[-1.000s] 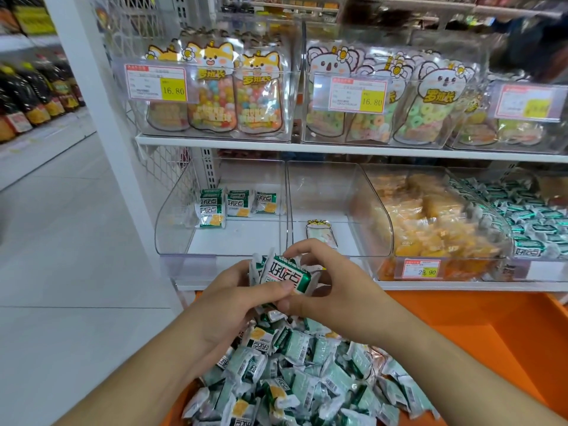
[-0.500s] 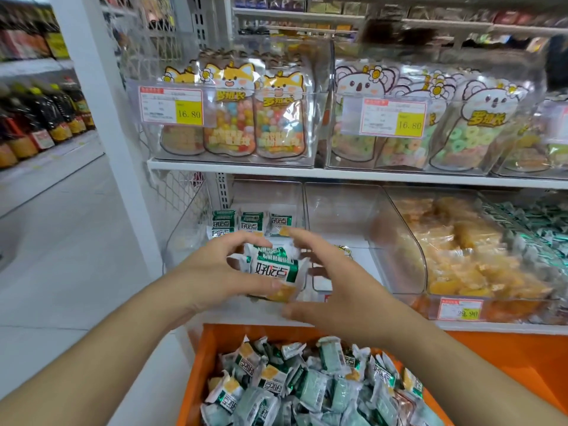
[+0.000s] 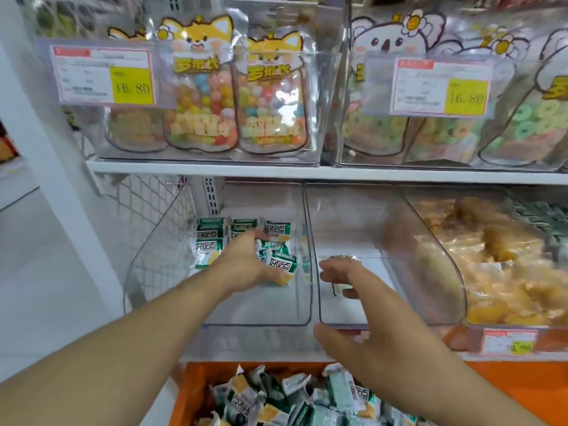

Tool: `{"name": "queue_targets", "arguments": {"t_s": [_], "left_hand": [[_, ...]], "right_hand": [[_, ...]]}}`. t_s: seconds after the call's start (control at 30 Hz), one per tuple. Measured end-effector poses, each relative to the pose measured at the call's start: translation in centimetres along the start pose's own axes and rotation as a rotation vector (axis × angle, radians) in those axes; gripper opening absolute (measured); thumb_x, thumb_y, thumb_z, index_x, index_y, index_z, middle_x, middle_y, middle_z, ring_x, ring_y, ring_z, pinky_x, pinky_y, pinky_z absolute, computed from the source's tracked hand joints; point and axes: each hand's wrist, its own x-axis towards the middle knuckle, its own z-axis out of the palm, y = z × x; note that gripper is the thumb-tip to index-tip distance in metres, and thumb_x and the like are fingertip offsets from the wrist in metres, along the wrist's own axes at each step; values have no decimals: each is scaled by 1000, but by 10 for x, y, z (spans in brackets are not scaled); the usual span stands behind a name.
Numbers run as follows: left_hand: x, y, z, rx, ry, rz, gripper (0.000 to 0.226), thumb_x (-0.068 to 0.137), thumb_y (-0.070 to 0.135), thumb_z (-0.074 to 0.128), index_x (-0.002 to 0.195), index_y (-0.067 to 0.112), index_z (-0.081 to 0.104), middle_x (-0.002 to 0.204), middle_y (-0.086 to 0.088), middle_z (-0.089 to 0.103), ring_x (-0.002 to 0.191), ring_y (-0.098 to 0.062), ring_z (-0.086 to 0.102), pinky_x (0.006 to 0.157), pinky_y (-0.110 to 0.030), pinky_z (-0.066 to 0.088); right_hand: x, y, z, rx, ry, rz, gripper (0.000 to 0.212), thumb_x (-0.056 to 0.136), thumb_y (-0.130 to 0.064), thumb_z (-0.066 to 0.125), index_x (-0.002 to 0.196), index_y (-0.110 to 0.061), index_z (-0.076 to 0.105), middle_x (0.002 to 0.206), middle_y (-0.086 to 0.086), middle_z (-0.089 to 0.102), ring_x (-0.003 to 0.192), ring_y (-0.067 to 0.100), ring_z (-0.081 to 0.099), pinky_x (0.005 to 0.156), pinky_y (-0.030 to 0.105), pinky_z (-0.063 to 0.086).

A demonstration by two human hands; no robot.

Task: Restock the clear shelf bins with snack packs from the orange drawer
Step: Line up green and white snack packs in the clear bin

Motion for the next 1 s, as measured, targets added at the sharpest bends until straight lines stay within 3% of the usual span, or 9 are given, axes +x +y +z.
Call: {"name": "queue_targets", "arguments": {"t_s": [0.1,0.2,0.3,0.43,0.7,0.8,1.0], "left_hand": [[5,-5,2,100,-24,5,94,67,38,99,143,26,46,136,-1,58,113,-20,62,89,-30,52],[4,-7,4,272,-2,0,102,68,54,93,151,26,41,150,-8,47,130,-28,53,100,-34,48],[0,-6,4,275,62,4,100,66,51,96,151,31,46,148,-10,35,133,-32,49,111,-37,45],[-7,-2,3,272,78,-4,100,72,33,96,155,29,41,152,-12,34,129,-33,54,100,-33,46],[-9,-5,3,363,78,31,83,79,24,92,150,25,48,146,-8,55,119,-27,61,92,-31,50],[-4,-3,5,409,105,71,78,79,23,92,146,25,52,138,-7,60,94,-22,58,78,-29,46],[11,-1,9,440,150,119,79,79,17,90,147,20,51,131,-10,61,92,-25,61,74,-33,47]], "right_hand": [[1,3,3,-12,-7,10,71,93,-49,70,148,-58,26,145,-44,32,135,-18,32,103,9,37],[0,4,6,-40,-14,8,70,95,-47,68,149,-56,25,145,-46,29,133,-22,29,98,4,33],[0,3,7,-58,-4,-4,69,95,-46,68,149,-56,26,144,-46,30,131,-26,26,95,-2,29],[-1,4,7,-62,9,-8,68,94,-46,69,148,-54,29,144,-44,33,132,-23,29,104,6,31],[-3,3,7,-54,17,-3,65,94,-43,70,147,-51,33,142,-39,39,132,-20,34,114,16,36],[-3,4,6,-55,19,1,64,94,-45,69,146,-52,34,141,-39,39,132,-19,34,114,17,37],[-1,7,6,-65,27,-6,63,95,-44,68,147,-52,33,139,-40,39,130,-22,32,111,13,36]]}}
